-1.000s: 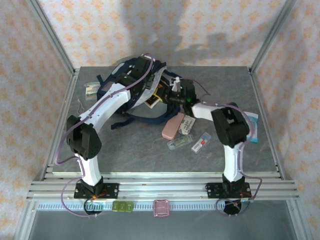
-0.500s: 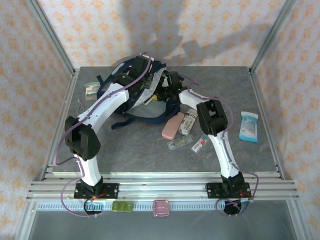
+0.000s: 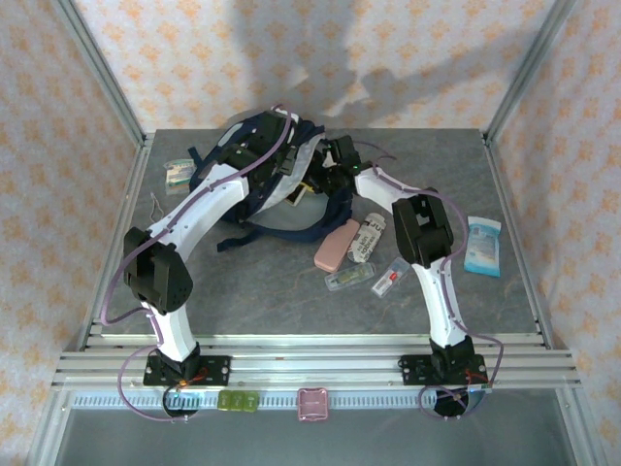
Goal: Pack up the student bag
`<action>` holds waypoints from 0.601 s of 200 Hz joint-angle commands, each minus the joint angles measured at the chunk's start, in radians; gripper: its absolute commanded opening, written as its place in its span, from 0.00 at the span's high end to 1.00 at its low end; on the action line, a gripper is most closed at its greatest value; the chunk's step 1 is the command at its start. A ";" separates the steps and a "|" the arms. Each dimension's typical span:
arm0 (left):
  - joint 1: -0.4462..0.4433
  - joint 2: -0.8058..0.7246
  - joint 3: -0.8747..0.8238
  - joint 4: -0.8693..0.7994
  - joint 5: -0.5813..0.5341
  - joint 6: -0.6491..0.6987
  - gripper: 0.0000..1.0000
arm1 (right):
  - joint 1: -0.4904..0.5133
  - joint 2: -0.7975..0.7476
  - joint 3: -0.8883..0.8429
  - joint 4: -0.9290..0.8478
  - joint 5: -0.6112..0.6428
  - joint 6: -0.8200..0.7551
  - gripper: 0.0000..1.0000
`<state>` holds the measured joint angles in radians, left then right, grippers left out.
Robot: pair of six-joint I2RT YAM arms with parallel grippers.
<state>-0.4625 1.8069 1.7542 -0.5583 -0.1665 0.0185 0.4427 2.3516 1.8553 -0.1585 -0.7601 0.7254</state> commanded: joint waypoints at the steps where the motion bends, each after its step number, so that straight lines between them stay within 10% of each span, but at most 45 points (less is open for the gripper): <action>1: -0.006 -0.075 0.010 0.103 0.011 -0.026 1.00 | 0.019 0.044 0.045 0.106 -0.129 0.027 1.00; 33: -0.009 -0.072 0.023 0.106 0.039 -0.046 1.00 | 0.044 0.180 0.290 0.018 -0.128 0.050 0.99; 60: -0.009 -0.072 0.022 0.108 0.036 -0.054 1.00 | 0.040 0.254 0.430 -0.191 -0.073 0.009 0.72; 120: -0.009 -0.081 -0.002 0.120 0.034 -0.051 1.00 | -0.007 0.000 0.086 -0.199 0.061 -0.076 0.42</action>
<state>-0.4629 1.8027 1.7416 -0.5449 -0.1326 -0.0261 0.4702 2.4550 2.0296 -0.2935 -0.7731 0.6834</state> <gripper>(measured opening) 0.046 0.562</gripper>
